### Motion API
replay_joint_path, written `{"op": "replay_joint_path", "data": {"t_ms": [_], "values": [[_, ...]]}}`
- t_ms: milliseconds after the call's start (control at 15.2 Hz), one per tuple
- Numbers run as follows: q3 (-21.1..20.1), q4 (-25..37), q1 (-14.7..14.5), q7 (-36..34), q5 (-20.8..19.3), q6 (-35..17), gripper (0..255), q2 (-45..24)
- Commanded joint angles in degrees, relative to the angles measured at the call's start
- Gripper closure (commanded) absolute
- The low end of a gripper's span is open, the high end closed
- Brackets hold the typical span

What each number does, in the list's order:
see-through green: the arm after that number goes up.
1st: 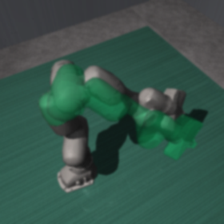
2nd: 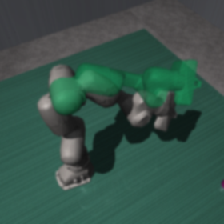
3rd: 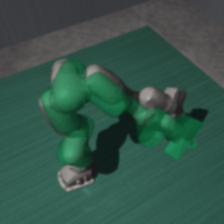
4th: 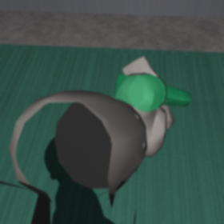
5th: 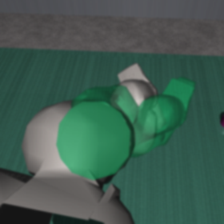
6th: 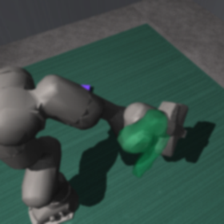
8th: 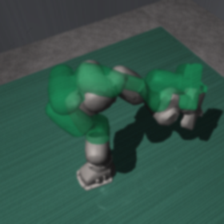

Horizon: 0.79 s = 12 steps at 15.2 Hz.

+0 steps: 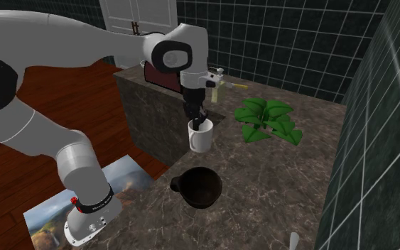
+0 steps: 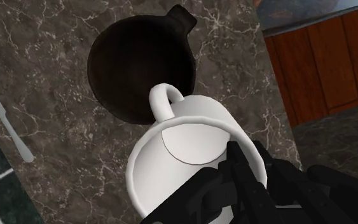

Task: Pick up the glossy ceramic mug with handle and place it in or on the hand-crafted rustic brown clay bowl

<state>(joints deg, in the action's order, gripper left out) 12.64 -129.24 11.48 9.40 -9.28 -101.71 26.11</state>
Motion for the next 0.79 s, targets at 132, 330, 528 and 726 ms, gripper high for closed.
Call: {"op": "replay_joint_path", "data": {"t_ms": [132, 330, 528, 726], "values": [[2.71, -3.22, 2.4, 4.03, -2.57, 1.8, 255, 5.58], [5.07, -4.71, 4.31, 7.37, -4.69, 3.05, 255, 8.87], [6.99, -6.2, 5.75, 9.8, -6.4, 3.21, 255, 10.97], [7.4, -8.48, 5.88, 9.58, -6.77, 0.95, 255, 10.99]]}}
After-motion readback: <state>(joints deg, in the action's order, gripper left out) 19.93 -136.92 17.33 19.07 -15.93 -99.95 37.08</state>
